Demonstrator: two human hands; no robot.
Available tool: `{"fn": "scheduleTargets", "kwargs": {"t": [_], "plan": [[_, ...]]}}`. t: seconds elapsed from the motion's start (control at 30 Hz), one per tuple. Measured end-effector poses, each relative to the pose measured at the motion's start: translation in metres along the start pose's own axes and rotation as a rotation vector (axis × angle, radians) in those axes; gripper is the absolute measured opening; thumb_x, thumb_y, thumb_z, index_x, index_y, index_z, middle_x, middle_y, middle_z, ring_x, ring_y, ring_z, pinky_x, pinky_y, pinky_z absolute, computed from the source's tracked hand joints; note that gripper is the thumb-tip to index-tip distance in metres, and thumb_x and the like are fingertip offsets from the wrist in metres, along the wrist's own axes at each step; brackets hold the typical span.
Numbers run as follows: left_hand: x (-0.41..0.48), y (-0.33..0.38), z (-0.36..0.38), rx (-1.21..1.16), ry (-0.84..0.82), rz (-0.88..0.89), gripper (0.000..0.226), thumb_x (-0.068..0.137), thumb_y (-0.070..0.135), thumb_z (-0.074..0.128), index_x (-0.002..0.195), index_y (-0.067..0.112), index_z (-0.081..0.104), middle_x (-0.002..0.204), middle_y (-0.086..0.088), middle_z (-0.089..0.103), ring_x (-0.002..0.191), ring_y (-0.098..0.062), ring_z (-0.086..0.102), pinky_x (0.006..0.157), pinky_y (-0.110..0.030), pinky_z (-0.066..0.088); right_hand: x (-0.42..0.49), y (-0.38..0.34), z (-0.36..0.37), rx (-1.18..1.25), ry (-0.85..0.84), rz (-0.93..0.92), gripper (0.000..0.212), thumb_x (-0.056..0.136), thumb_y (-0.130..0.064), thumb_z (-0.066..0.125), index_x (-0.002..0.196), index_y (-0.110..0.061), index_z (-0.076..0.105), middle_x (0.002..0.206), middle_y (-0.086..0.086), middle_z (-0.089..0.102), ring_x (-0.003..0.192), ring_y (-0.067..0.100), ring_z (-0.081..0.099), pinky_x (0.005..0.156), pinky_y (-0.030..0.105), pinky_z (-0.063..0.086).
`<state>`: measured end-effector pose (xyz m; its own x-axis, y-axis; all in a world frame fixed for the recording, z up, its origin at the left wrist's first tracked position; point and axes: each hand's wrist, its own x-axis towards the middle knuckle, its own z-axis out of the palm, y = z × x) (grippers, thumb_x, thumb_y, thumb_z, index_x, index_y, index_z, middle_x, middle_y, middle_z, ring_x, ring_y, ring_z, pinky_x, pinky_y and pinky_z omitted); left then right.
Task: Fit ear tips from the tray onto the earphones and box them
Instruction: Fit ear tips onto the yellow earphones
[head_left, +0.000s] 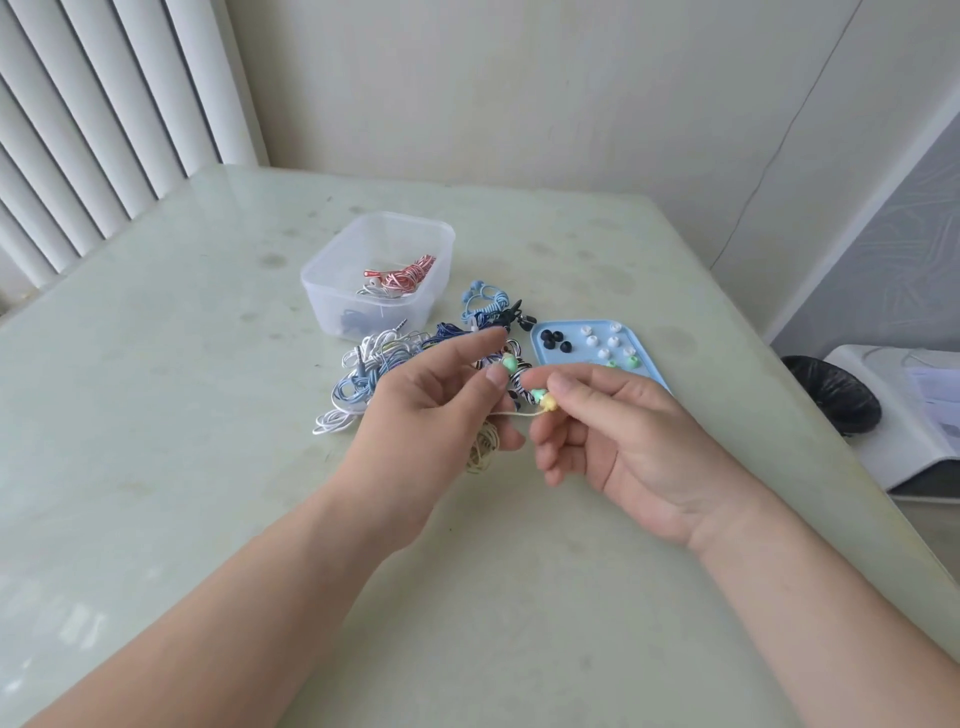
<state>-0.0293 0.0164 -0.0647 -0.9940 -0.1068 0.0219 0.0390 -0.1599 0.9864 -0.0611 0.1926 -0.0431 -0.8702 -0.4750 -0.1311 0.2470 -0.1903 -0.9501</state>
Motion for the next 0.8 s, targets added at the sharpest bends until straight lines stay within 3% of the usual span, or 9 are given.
{"fn": "scheduleTargets", "kwargs": {"t": [0.13,0.23,0.37,0.43,0.57,0.7,0.8], "plan": [[0.0004,0.0032,-0.0003,-0.129,-0.038,-0.076,0.023,0.105,0.011,0.056,0.117,0.017,0.075,0.088,-0.010,0.067,0.070,-0.024,0.065,0.070,-0.032,0.058,-0.0007,-0.0024,-0.0054,0.086,-0.075,0.017,0.026,0.088,-0.010,0.066,0.111,0.001,0.072,0.087,0.022,0.071,0.073,0.029,0.071,0.065,0.033,0.059],[0.0007,0.0048,-0.0012,-0.169,-0.056,-0.098,0.018,0.101,0.013,0.062,0.116,0.010,0.071,0.089,-0.011,0.069,0.067,-0.024,0.064,0.068,-0.031,0.057,-0.0002,-0.0031,-0.0086,0.113,-0.109,0.012,0.031,0.087,-0.006,0.066,0.116,0.003,0.070,0.092,0.022,0.071,0.081,0.029,0.072,0.070,0.033,0.060],[0.0002,0.0065,-0.0001,-0.138,-0.036,-0.057,0.012,0.098,0.011,0.067,0.109,0.008,0.067,0.083,-0.012,0.072,0.062,-0.028,0.065,0.063,-0.033,0.056,0.0010,-0.0026,-0.0055,0.074,-0.039,0.002,0.017,0.084,-0.007,0.065,0.097,-0.003,0.074,0.086,0.021,0.071,0.072,0.027,0.071,0.066,0.032,0.061],[-0.0005,0.0066,0.0009,-0.127,-0.019,-0.038,0.009,0.101,0.012,0.063,0.109,0.008,0.066,0.088,-0.015,0.074,0.068,-0.031,0.069,0.068,-0.036,0.058,0.0015,-0.0025,-0.0043,0.072,-0.024,-0.009,0.010,0.082,-0.008,0.066,0.088,-0.005,0.074,0.085,0.020,0.071,0.070,0.025,0.070,0.064,0.031,0.061],[-0.0016,0.0078,0.0037,-0.059,-0.013,-0.018,0.016,0.104,0.014,0.059,0.120,0.011,0.058,0.097,-0.009,0.081,0.083,-0.026,0.078,0.077,-0.033,0.060,0.0030,-0.0031,-0.0066,0.090,0.036,-0.023,0.012,0.077,-0.005,0.069,0.089,-0.003,0.071,0.081,0.017,0.072,0.067,0.022,0.070,0.060,0.027,0.059],[-0.0037,0.0086,0.0061,-0.037,-0.010,0.009,0.013,0.102,0.014,0.062,0.109,0.004,0.058,0.094,-0.009,0.081,0.087,-0.025,0.079,0.088,-0.045,0.061,0.0034,-0.0031,-0.0077,0.036,0.074,-0.032,0.013,0.076,-0.009,0.074,0.087,-0.003,0.073,0.081,0.018,0.072,0.066,0.022,0.068,0.059,0.027,0.058],[-0.0048,0.0055,0.0060,0.019,-0.007,0.076,0.012,0.099,0.016,0.067,0.105,0.006,0.063,0.097,-0.013,0.079,0.088,-0.031,0.078,0.086,-0.051,0.060,0.0018,-0.0017,-0.0059,-0.091,0.086,-0.048,0.014,0.074,-0.011,0.077,0.084,-0.001,0.074,0.076,0.018,0.070,0.062,0.025,0.066,0.056,0.030,0.057]]}}
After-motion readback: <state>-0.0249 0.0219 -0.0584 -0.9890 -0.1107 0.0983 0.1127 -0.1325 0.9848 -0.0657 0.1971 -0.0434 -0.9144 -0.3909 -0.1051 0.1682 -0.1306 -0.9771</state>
